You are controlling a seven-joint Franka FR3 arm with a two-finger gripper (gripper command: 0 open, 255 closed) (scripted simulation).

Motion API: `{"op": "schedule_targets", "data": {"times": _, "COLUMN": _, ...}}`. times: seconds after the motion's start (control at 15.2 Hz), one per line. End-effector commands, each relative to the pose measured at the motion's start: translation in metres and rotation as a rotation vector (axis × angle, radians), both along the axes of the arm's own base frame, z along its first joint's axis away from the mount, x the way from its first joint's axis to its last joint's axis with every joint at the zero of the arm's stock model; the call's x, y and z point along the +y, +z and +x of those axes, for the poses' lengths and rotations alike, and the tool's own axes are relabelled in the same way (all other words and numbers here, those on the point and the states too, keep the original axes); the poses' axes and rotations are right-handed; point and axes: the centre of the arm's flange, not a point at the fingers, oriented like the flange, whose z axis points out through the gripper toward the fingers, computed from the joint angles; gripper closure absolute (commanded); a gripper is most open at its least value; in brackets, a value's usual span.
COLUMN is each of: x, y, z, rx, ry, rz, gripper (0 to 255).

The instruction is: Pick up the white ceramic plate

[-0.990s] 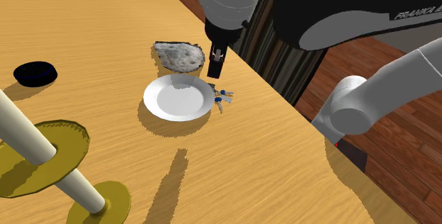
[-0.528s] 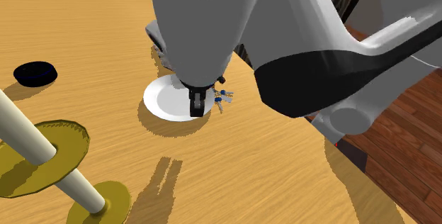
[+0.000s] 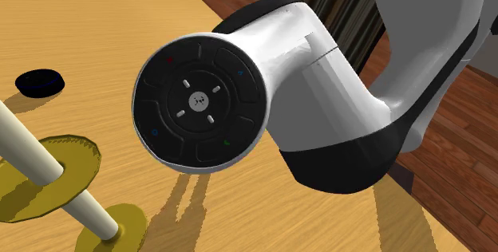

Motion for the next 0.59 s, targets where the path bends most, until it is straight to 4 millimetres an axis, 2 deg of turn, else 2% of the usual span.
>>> {"op": "schedule_targets", "data": {"times": 0.0, "x": 0.002, "y": -0.011, "z": 0.0, "rx": -0.001, "ry": 0.001, "rz": -0.001, "gripper": 0}}
{"op": "schedule_targets", "data": {"times": 0.26, "x": 0.002, "y": -0.025, "z": 0.0, "rx": -0.001, "ry": 0.001, "rz": -0.001, "gripper": 0}}
{"op": "schedule_targets", "data": {"times": 0.33, "x": 0.002, "y": -0.025, "z": 0.0, "rx": -0.001, "ry": 0.001, "rz": -0.001, "gripper": 255}}
{"op": "schedule_targets", "data": {"times": 0.53, "x": 0.002, "y": -0.025, "z": 0.0, "rx": -0.001, "ry": 0.001, "rz": -0.001, "gripper": 255}}
